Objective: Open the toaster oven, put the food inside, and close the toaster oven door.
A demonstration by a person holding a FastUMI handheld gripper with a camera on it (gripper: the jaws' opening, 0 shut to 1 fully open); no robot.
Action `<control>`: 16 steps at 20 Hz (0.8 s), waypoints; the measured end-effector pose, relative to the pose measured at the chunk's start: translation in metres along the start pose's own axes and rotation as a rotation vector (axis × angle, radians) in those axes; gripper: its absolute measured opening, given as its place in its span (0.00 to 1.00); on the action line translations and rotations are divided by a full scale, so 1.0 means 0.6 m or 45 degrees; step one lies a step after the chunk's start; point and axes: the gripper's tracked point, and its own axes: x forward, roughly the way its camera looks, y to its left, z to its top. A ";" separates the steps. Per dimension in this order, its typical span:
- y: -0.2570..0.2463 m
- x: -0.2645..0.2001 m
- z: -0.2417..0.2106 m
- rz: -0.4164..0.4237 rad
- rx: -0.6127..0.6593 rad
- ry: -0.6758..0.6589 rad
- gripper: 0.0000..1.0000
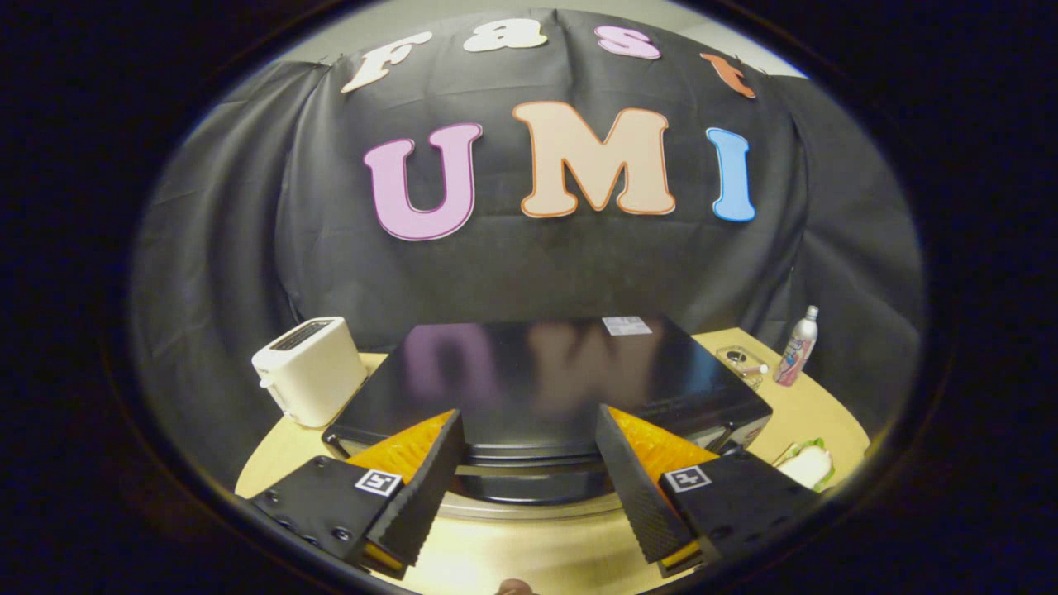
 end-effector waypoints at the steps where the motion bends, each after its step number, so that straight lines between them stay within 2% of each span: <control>1: 0.000 -0.004 -0.005 0.007 -0.011 -0.001 0.99; 16: -0.005 -0.108 -0.066 0.016 -0.034 -0.040 1.00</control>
